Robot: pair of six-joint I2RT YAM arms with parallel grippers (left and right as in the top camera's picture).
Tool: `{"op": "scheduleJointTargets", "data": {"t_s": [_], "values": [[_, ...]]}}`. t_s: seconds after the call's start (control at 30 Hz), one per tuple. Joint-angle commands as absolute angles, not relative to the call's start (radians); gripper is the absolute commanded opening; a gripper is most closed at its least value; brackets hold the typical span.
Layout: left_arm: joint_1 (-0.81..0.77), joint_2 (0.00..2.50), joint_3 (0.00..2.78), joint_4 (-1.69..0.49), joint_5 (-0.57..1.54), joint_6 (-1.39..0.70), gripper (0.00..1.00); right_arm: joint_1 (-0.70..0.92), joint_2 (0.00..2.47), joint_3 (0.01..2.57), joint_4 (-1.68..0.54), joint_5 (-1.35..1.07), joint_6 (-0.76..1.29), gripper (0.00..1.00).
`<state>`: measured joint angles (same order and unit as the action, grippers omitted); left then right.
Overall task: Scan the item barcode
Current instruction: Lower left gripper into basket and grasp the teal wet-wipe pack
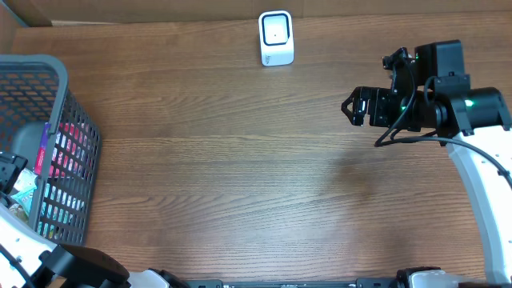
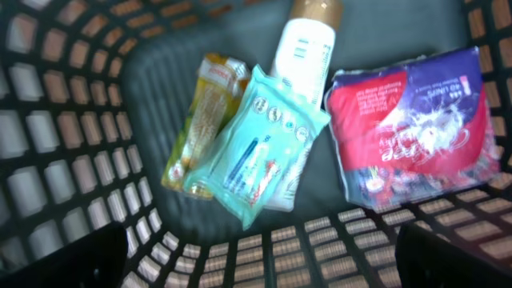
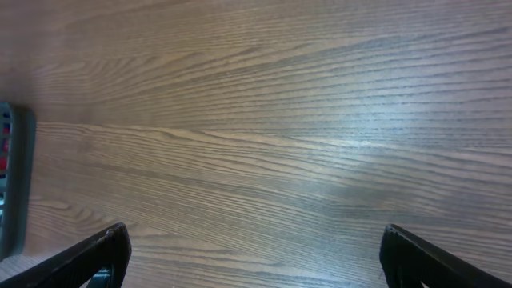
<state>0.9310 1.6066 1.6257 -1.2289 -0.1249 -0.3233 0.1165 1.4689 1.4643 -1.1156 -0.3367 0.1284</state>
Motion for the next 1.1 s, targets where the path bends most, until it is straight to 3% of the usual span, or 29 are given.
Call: {"op": "scheduleJointTargets", "data": {"t_s": [0.0,0.47,0.63,0.87,0.93,1.07], "values": [[0.936,1.605,1.532,-1.166,-0.138,-0.239,0.99,0.111,1.483,1.492,-1.110,-0.342,0.131,1.00],[0.936,1.610,1.187,-0.769,-0.143,0.068,0.98,0.111,1.483,1.492,-1.087,-0.342,0.131,1.00],[0.936,1.611,1.148,-0.698,-0.162,0.076,0.89,0.111,1.483,1.492,-1.087,-0.342,0.131,1.00],[0.936,1.667,1.119,-0.672,-0.160,0.076,0.89,0.111,1.483,1.492,-1.087,-0.342,0.131,1.00],[0.935,1.687,1.119,-0.677,-0.157,0.075,0.85,0.111,1.483,1.492,-1.087,-0.342,0.131,1.00],[0.935,1.699,1.119,-0.675,-0.157,0.075,0.64,0.111,1.483,1.492,-1.086,-0.342,0.131,1.00]]}}
